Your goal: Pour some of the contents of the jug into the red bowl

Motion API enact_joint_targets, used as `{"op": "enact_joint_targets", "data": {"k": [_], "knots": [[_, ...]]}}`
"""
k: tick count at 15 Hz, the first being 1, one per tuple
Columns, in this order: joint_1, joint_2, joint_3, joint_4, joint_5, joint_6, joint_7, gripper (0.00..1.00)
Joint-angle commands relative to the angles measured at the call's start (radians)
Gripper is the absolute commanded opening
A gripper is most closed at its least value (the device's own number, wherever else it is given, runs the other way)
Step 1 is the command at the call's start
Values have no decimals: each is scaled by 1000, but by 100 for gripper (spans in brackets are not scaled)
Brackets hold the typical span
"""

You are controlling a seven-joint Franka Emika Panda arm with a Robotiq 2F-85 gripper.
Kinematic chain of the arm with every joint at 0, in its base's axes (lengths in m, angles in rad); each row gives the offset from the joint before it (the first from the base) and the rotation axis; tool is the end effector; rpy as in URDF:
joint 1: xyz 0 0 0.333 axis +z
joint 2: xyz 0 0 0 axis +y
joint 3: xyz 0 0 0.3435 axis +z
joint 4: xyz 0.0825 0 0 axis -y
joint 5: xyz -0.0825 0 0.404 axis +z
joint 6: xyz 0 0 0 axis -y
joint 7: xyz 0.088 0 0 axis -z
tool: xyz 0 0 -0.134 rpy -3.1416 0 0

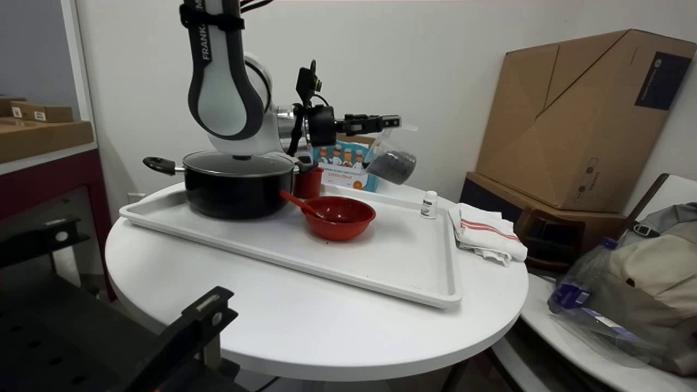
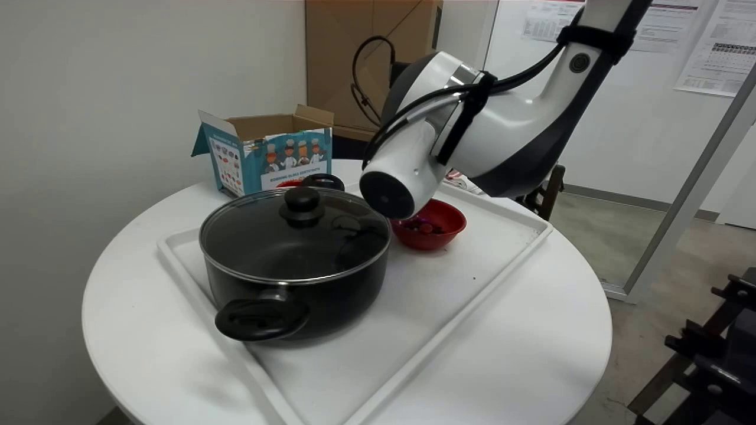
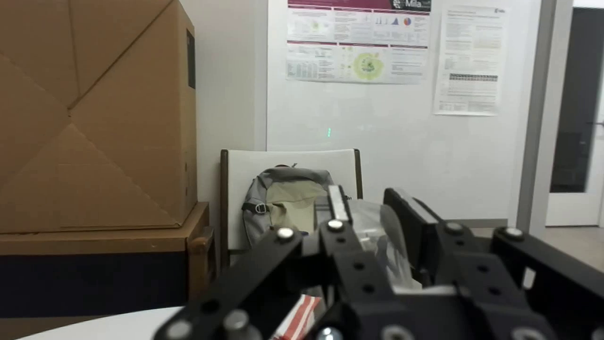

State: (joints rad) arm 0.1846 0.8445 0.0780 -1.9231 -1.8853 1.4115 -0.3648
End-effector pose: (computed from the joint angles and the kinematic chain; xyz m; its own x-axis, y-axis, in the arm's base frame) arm 0.6151 0.0188 0.1021 0.1091 -0.1739 -0.9787 0.8900 0.4557 0.0182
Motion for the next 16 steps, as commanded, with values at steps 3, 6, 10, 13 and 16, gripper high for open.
{"op": "enact_joint_targets", "data": {"k": [3, 6, 10, 13, 16], "knots": [[-44, 9, 45, 87, 169, 11, 30, 10], [-66, 7, 67, 139, 303, 21, 60, 10], [-87, 4, 80, 205, 473, 35, 95, 10], [-105, -2, 83, 251, 606, 55, 98, 10], [-118, -4, 77, 296, 735, 74, 119, 10]]}}
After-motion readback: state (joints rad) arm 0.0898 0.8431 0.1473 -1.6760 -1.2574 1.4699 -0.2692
